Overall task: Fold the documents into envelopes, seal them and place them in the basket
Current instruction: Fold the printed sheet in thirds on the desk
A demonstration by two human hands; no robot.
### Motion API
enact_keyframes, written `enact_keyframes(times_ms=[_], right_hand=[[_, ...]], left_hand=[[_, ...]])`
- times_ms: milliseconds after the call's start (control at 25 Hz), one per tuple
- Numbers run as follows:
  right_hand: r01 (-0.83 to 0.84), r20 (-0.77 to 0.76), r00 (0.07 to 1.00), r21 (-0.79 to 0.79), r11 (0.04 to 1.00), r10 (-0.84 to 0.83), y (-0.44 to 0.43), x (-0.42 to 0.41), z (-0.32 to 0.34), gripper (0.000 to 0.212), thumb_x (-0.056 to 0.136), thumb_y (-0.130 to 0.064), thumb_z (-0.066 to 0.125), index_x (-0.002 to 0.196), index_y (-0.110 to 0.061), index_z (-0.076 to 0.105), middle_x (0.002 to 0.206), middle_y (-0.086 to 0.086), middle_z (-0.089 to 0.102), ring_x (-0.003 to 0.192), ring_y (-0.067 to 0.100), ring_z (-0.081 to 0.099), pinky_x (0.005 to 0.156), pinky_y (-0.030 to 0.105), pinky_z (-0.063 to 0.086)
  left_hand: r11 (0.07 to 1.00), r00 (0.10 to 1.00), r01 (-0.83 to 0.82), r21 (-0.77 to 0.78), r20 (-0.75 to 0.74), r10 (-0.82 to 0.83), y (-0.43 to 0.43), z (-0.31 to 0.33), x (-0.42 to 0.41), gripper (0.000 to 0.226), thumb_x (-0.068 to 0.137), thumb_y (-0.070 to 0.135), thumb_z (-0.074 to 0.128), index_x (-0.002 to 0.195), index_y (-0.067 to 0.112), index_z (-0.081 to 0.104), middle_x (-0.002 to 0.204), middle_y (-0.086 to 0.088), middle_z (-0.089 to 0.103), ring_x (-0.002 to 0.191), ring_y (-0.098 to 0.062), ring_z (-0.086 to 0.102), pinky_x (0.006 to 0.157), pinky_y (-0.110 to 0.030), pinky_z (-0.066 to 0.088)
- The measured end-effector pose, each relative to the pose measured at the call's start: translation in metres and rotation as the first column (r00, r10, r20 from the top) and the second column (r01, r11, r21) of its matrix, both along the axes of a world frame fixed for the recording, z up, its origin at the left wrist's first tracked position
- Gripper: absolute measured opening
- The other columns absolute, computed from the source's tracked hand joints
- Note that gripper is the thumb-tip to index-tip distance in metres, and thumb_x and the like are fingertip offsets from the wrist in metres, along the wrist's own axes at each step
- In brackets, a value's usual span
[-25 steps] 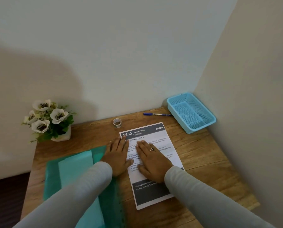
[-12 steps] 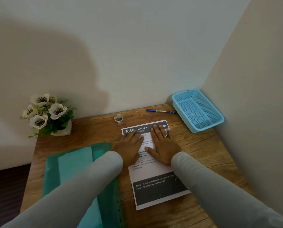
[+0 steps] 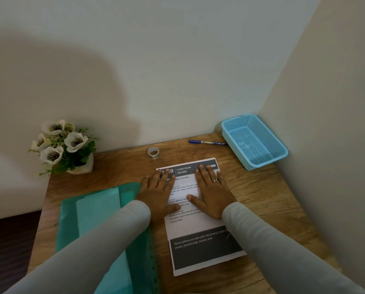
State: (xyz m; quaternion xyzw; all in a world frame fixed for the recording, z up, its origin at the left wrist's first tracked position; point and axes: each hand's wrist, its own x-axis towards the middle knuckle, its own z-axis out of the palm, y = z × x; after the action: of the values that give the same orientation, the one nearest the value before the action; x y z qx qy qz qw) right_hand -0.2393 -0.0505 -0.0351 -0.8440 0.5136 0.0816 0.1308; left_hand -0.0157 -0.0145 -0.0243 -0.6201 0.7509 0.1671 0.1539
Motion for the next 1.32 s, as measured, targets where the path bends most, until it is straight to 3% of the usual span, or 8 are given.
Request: enact_keyframes(times_ms=[160,360,600,680,920,1040,1200,1320], right_hand=[[0.025,0.057,0.998,0.007,1.000,-0.025,-0.001,-0.009,0.009,0.100,0.092,-0.080,0.035,0.164,-0.020,0.002,0.172,0.004,-0.002,0.158,0.026,-0.003,0.128,0.051,0.003],[0.325,0.151,0.933,0.034,0.945,-0.327,-0.020,-0.021,0.023,0.108,0.082,-0.073,0.064,0.162,-0.018,0.016,0.168,0.006,0.021,0.153,0.031,0.020,0.124,0.052,0.022],[0.476,0.349,0.779,0.213,0.853,-0.522,-0.032,-0.020,0.026,0.083,0.076,-0.047,0.083,0.147,-0.031,0.042,0.144,0.000,0.056,0.133,0.029,0.052,0.108,0.051,0.047],[0.530,0.388,0.707,0.262,0.806,-0.591,-0.034,-0.019,0.028,0.075,0.074,-0.045,0.085,0.137,-0.032,0.048,0.135,-0.002,0.061,0.127,0.029,0.057,0.104,0.051,0.050],[0.515,0.387,0.698,0.313,0.798,-0.602,-0.040,-0.017,0.034,0.090,0.072,-0.038,0.089,0.147,-0.028,0.040,0.140,0.001,0.058,0.131,0.028,0.054,0.107,0.049,0.047],[0.532,0.482,0.580,0.388,0.753,-0.657,-0.046,-0.018,0.039,0.065,0.076,-0.025,0.089,0.130,-0.024,0.053,0.123,-0.003,0.065,0.119,0.024,0.062,0.100,0.042,0.050],[0.552,0.529,0.429,0.488,0.676,-0.732,-0.046,-0.021,0.041,0.075,0.079,-0.014,0.086,0.144,-0.021,0.049,0.129,0.003,0.064,0.117,0.026,0.063,0.102,0.048,0.052],[0.571,0.557,0.366,0.497,0.653,-0.745,-0.044,-0.027,0.039,0.058,0.081,-0.006,0.083,0.132,-0.019,0.058,0.113,0.000,0.069,0.110,0.022,0.065,0.100,0.040,0.052]], left_hand=[[1.000,1.000,0.008,-0.007,-0.007,-0.008,0.006,0.001,0.001,0.104,0.088,0.083,0.034,0.159,0.028,-0.018,0.167,-0.003,-0.023,0.154,-0.031,-0.019,0.121,-0.056,-0.010],[1.000,1.000,0.020,0.003,-0.017,-0.020,0.005,0.002,0.003,0.105,0.086,0.084,0.034,0.159,0.029,-0.018,0.168,-0.003,-0.022,0.154,-0.031,-0.019,0.123,-0.058,-0.007],[1.000,1.000,0.007,-0.001,-0.025,-0.007,0.004,0.002,0.004,0.107,0.084,0.086,0.035,0.159,0.031,-0.018,0.168,-0.001,-0.022,0.153,-0.032,-0.020,0.123,-0.059,-0.005],[1.000,1.000,0.002,-0.001,-0.029,-0.002,0.004,0.001,0.004,0.107,0.083,0.087,0.035,0.159,0.033,-0.017,0.168,-0.001,-0.021,0.154,-0.032,-0.019,0.123,-0.059,-0.004],[0.995,0.991,-0.104,-0.006,-0.090,0.103,0.003,0.004,0.006,0.120,0.073,0.092,0.046,0.159,0.034,-0.014,0.168,-0.005,-0.021,0.154,-0.032,-0.017,0.124,-0.058,0.001],[0.990,0.985,-0.141,-0.007,-0.101,0.139,0.002,0.006,0.006,0.126,0.070,0.094,0.048,0.158,0.032,-0.017,0.167,-0.007,-0.023,0.154,-0.030,-0.019,0.125,-0.056,-0.002],[0.986,0.979,-0.169,-0.015,-0.118,0.166,0.003,0.006,0.007,0.131,0.067,0.095,0.049,0.158,0.029,-0.019,0.167,-0.007,-0.024,0.154,-0.030,-0.020,0.124,-0.052,-0.007],[0.983,0.976,-0.182,-0.034,-0.129,0.176,0.003,0.004,0.008,0.133,0.066,0.096,0.050,0.158,0.029,-0.019,0.167,-0.006,-0.023,0.154,-0.030,-0.018,0.123,-0.050,-0.008]])
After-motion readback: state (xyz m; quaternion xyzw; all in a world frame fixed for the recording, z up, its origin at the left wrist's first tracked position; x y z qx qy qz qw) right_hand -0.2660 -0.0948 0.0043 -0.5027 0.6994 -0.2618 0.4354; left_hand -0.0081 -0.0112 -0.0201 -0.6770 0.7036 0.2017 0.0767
